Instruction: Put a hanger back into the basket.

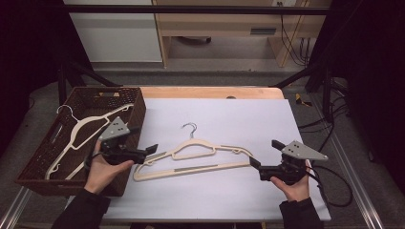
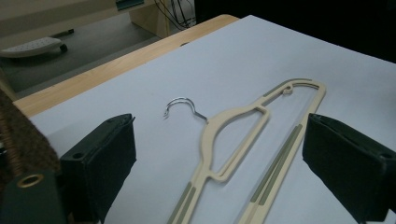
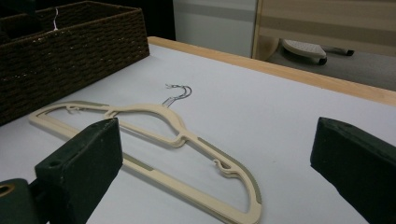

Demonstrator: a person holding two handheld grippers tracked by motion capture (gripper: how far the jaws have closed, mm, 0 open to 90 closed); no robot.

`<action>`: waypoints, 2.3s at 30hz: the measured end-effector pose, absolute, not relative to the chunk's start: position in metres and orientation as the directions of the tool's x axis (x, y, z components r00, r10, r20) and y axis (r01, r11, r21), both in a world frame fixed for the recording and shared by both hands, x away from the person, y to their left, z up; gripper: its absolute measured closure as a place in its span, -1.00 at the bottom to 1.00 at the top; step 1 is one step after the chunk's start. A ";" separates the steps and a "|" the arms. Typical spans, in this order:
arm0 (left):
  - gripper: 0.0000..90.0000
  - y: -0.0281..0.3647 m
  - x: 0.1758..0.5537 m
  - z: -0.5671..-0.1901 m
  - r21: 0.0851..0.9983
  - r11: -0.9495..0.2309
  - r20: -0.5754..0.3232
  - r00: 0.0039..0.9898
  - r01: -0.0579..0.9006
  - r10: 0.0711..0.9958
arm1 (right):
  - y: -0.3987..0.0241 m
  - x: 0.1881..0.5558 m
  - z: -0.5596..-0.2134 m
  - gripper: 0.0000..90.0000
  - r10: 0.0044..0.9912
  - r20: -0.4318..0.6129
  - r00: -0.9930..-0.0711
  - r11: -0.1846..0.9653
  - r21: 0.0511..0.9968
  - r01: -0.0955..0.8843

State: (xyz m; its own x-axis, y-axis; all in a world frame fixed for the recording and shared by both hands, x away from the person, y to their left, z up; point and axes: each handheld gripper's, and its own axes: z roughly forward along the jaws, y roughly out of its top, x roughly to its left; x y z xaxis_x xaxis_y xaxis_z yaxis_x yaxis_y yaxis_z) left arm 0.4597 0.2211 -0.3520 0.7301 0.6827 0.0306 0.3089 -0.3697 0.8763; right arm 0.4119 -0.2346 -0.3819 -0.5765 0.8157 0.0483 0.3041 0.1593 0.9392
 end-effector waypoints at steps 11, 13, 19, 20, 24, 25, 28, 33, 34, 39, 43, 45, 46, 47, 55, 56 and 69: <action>-0.66 0.197 0.475 -0.403 0.789 -0.444 0.023 0.702 0.424 0.712 | -0.233 0.411 -0.384 -0.94 0.807 0.044 -0.589 0.170 0.938 0.303; -0.63 0.196 0.478 -0.411 0.772 -0.452 0.018 0.695 0.448 0.719 | -0.233 0.411 -0.384 -0.94 0.806 0.044 -0.590 0.169 0.939 0.300; -0.55 0.190 0.483 -0.429 0.737 -0.476 0.019 0.690 0.479 0.723 | -0.232 0.412 -0.385 -0.94 0.805 0.041 -0.592 0.175 0.936 0.304; -0.53 0.189 0.484 -0.431 0.735 -0.481 0.028 0.687 0.478 0.726 | -0.231 0.412 -0.385 -0.94 0.805 0.041 -0.592 0.175 0.937 0.304; -0.44 0.192 0.492 -0.441 0.713 -0.487 0.033 0.669 0.505 0.742 | -0.231 0.412 -0.385 -0.93 0.804 0.040 -0.593 0.178 0.936 0.304; -0.42 0.192 0.493 -0.443 0.706 -0.494 0.040 0.667 0.507 0.744 | -0.231 0.412 -0.385 -0.93 0.804 0.040 -0.593 0.178 0.936 0.305; -0.36 0.191 0.495 -0.449 0.690 -0.517 0.058 0.673 0.507 0.737 | -0.231 0.412 -0.386 -0.93 0.803 0.038 -0.595 0.182 0.934 0.306; -0.21 0.191 0.499 -0.455 0.683 -0.526 0.075 0.668 0.507 0.741 | -0.230 0.413 -0.387 -0.93 0.802 0.035 -0.596 0.187 0.933 0.307; -0.19 0.190 0.500 -0.457 0.674 -0.536 0.084 0.668 0.509 0.739 | -0.229 0.413 -0.387 -0.93 0.803 0.035 -0.595 0.188 0.933 0.308; -0.08 0.188 0.503 -0.466 0.653 -0.549 0.090 0.666 0.522 0.740 | -0.229 0.413 -0.387 -0.93 0.802 0.036 -0.596 0.188 0.932 0.309; 0.01 0.188 0.504 -0.469 0.642 -0.555 0.095 0.664 0.529 0.742 | -0.229 0.413 -0.387 -0.93 0.799 0.033 -0.600 0.194 0.931 0.310; 0.04 0.188 0.504 -0.469 0.648 -0.550 0.094 0.661 0.527 0.744 | -0.228 0.413 -0.388 -0.93 0.799 0.034 -0.600 0.193 0.931 0.310; 0.07 0.188 0.504 -0.469 0.644 -0.552 0.097 0.659 0.530 0.746 | -0.228 0.413 -0.388 -0.93 0.799 0.034 -0.601 0.196 0.930 0.312; 0.11 0.188 0.504 -0.469 0.643 -0.553 0.102 0.657 0.529 0.747 | -0.227 0.413 -0.388 -0.93 0.799 0.033 -0.600 0.196 0.929 0.313; 0.53 0.185 0.500 -0.467 0.622 -0.595 0.180 0.647 0.509 0.741 | -0.228 0.414 -0.388 -0.92 0.798 0.032 -0.601 0.199 0.929 0.313; 0.53 0.185 0.500 -0.466 0.613 -0.606 0.187 0.652 0.506 0.734 | -0.228 0.414 -0.389 -0.92 0.798 0.031 -0.602 0.200 0.928 0.313; 0.89 0.182 0.495 -0.460 0.622 -0.609 0.128 0.704 0.492 0.699 | -0.228 0.414 -0.389 -0.92 0.797 0.033 -0.604 0.199 0.928 0.314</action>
State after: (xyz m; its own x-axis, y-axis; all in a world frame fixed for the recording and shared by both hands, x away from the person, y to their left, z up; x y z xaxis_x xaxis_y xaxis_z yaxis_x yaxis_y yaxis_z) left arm 0.4955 0.1818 -0.4604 0.7035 0.6990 0.1283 0.4916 -0.6091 0.6223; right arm 0.4139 -0.2280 -0.3885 -0.6035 0.7967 0.0330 0.3138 0.1993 0.9283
